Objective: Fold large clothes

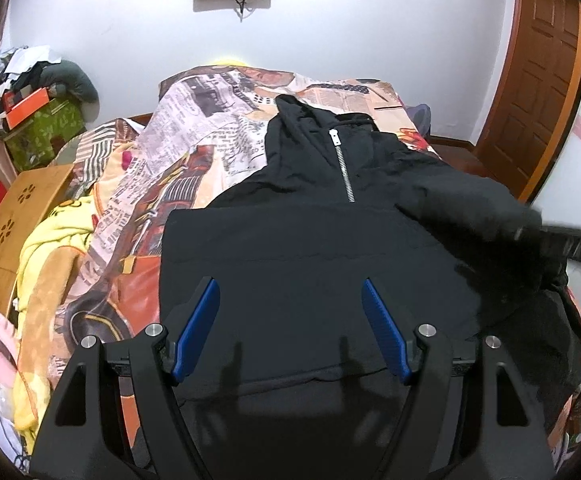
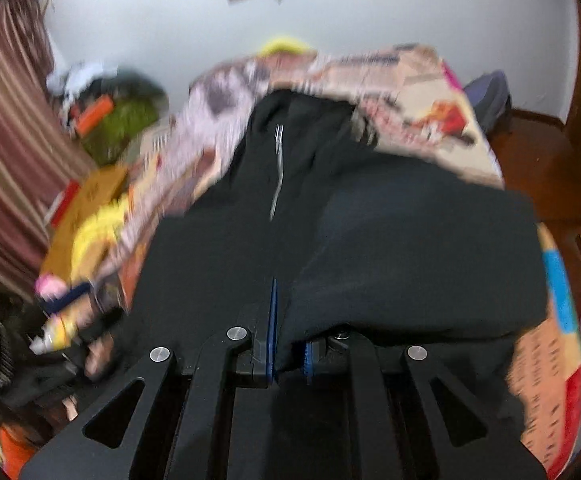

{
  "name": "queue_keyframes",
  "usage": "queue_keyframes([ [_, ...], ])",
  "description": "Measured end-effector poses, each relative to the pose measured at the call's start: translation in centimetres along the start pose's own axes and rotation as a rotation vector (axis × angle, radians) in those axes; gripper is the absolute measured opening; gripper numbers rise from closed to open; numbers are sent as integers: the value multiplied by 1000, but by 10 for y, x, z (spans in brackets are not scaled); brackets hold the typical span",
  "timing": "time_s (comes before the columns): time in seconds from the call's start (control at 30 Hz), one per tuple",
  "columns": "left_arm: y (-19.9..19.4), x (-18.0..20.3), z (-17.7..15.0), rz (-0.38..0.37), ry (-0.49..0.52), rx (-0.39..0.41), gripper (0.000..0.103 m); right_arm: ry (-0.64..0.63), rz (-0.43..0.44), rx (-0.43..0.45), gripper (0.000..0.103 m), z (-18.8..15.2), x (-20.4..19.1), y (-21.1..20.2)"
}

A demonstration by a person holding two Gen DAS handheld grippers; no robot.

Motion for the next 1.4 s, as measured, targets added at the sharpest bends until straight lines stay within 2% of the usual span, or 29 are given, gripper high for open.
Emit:
queue_keyframes([
  [0.1, 0, -2, -1, 7, 2, -4, 72, -9, -10, -51, 13, -4, -4, 8],
  [0.2, 0, 2, 0, 2, 7, -5, 72, -10, 31, -96, 25, -10, 0, -1],
  [0.37, -5, 25, 11, -25, 44, 14, 72, -31, -3, -60, 42, -17, 7, -29],
  [0.47, -10, 51, 20, -47, 96, 35, 72, -31, -38, 16, 54, -22, 20, -58],
  [0.6, -16, 95, 30, -83, 192, 58, 72, -9, -145, 92, 54, -27, 46, -88],
  [0.7, -13, 133, 34, -143, 251, 39, 72, 34, -198, 128, 55, -33, 69, -106],
  [0.87, -6, 192, 30, -195, 379, 15, 72, 139, -266, 139, 55, -48, 109, -117],
  [1.13, 35, 258, 5, -207, 598, -94, 72, 287, -238, 107, 55, -68, 145, -102],
  [1.2, 45, 264, -2, -203, 640, -121, 72, 305, -225, 100, 55, -70, 149, -96],
  [1.3, 62, 271, -17, -235, 690, -208, 72, 315, -211, 91, 55, -75, 152, -90],
  [1.4, 72, 272, -20, -229, 703, -220, 73, 321, -187, 74, 55, -84, 153, -85],
])
Point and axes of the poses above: each gripper's, at about its wrist camera, not at the fingertips, and y roughly the way its jaws point, x to its right, z to its top, the point moved 4 cm from there along y, roughly the way its jaws point, and after that the axes turned 9 degrees about -y, right-handed, at the moved point
